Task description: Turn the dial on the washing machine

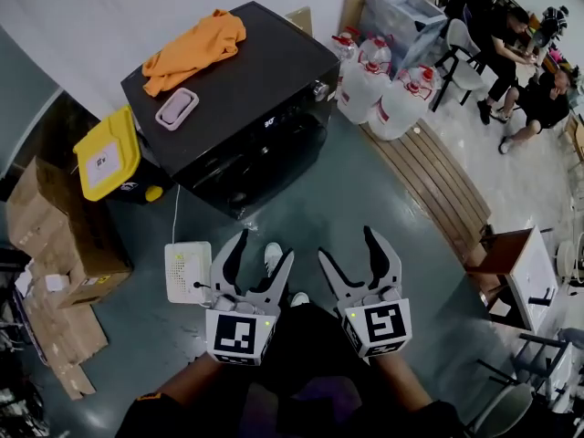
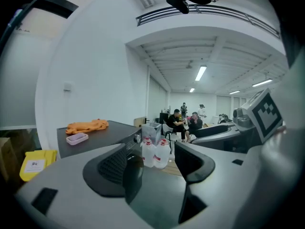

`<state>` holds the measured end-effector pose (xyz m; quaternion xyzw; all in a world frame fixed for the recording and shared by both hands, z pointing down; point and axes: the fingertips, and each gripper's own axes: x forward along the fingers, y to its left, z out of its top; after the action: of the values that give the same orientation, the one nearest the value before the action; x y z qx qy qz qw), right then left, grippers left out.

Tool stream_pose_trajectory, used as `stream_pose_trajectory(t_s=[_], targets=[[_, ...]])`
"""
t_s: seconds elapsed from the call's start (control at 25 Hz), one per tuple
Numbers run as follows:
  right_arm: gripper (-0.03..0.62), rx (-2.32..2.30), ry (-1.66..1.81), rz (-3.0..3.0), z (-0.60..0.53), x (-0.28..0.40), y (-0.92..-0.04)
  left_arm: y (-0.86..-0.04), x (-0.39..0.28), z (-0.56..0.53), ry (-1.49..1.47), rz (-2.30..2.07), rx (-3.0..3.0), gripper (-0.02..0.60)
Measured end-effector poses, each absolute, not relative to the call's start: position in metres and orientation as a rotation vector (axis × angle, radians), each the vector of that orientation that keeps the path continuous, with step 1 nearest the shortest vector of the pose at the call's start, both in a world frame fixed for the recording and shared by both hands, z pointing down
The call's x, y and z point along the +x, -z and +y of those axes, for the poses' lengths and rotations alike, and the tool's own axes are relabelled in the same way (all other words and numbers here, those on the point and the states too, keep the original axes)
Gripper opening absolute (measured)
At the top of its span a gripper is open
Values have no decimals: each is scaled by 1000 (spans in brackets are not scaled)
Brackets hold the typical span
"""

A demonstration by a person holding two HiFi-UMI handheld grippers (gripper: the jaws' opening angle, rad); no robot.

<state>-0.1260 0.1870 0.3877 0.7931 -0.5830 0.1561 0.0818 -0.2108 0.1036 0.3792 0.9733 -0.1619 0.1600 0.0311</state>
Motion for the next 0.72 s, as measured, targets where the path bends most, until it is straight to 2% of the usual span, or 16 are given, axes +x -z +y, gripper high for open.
stream_pose_trajectory(t_s=[0.4, 0.72], targets=[[350, 2432, -507, -1601, 108, -52, -385, -394, -132, 21, -530, -339, 2954, 298], [350, 2424, -468, -1556, 64, -15, -373, -383, -101, -29, -475, -342, 2957, 298]])
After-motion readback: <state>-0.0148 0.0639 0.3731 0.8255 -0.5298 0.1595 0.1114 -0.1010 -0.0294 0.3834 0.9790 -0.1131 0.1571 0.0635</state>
